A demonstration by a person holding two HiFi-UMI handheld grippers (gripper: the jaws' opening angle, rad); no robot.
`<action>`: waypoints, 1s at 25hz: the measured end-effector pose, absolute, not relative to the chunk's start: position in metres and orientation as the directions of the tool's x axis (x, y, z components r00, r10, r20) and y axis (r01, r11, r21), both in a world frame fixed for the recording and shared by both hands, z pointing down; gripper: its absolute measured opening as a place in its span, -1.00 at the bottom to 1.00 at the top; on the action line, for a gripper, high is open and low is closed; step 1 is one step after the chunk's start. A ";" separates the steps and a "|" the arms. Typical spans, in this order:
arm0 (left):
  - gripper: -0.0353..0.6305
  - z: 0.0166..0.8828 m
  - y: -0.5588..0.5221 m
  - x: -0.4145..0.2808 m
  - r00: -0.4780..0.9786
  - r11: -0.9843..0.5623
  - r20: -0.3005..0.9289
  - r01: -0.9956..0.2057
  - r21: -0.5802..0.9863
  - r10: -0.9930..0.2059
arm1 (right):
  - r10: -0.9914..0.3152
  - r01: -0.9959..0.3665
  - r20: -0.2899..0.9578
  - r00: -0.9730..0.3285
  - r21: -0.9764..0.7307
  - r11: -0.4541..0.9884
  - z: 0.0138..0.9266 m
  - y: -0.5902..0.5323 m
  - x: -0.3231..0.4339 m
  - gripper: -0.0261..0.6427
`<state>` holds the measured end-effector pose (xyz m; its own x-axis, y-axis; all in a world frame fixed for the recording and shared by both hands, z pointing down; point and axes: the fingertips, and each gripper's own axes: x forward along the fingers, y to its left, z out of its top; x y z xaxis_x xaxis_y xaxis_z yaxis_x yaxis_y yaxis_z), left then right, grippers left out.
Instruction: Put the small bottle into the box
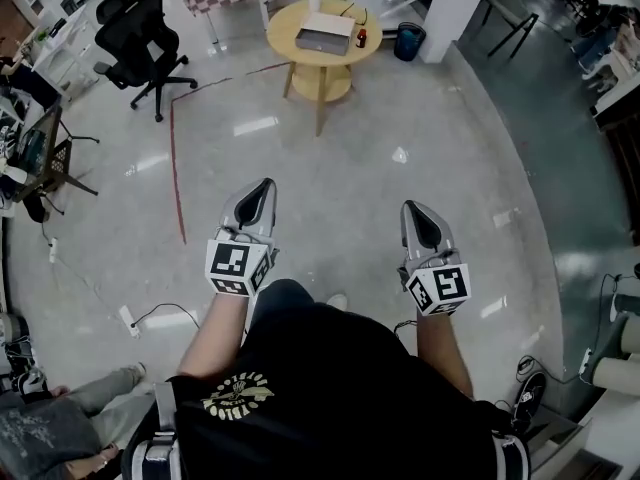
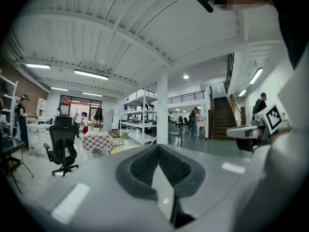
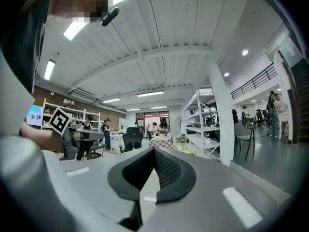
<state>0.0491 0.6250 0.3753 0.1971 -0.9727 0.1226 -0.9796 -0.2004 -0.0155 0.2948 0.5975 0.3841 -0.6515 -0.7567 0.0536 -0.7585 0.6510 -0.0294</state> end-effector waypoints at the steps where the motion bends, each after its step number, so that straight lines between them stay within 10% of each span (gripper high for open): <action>1: -0.89 0.378 0.621 0.048 0.197 -0.202 0.131 -0.979 -0.019 -0.971 | -0.756 -0.758 0.057 -0.653 -0.033 0.652 0.386 0.592 0.292 -0.90; 25: -0.89 0.371 0.465 -0.069 0.315 -0.309 0.107 -0.949 0.066 -0.943 | -0.812 -0.820 0.118 -0.571 -0.026 0.572 0.382 0.468 0.177 -0.90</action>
<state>-0.0689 0.4651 0.3713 0.3148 -0.9431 0.1067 -0.9487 -0.3092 0.0659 0.1770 0.4684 0.3825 -0.5709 -0.8125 0.1180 -0.8197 0.5722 -0.0256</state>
